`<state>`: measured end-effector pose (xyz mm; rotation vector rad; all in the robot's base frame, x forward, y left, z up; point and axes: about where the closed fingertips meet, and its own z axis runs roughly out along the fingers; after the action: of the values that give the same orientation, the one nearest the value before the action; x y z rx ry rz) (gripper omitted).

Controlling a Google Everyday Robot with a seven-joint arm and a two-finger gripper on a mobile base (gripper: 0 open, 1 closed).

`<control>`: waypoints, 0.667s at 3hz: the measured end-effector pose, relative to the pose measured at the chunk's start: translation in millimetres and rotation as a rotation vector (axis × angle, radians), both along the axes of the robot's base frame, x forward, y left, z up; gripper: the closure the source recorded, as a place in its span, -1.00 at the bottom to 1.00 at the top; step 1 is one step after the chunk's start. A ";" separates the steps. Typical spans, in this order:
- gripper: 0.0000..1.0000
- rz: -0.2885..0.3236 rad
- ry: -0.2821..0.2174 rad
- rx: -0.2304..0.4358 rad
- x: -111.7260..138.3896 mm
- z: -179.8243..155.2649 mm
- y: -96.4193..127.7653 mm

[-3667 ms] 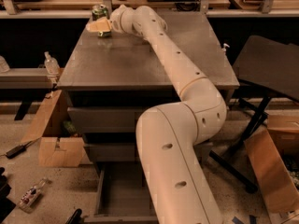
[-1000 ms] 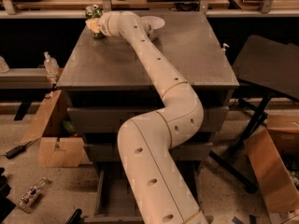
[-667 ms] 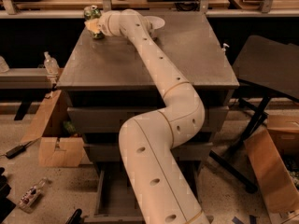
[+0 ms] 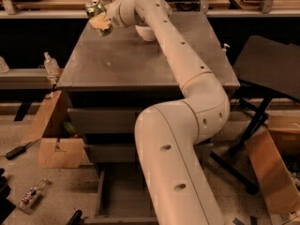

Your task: Place green can into bottom drawer

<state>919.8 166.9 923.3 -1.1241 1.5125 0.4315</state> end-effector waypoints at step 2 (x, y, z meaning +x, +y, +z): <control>1.00 -0.064 -0.022 -0.192 -71.1 79.0 -79.3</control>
Offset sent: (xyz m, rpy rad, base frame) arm -0.2090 -0.1252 -0.0137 -0.3778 0.1847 -0.1034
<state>848.7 87.6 1002.3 -1.2206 1.5913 0.2328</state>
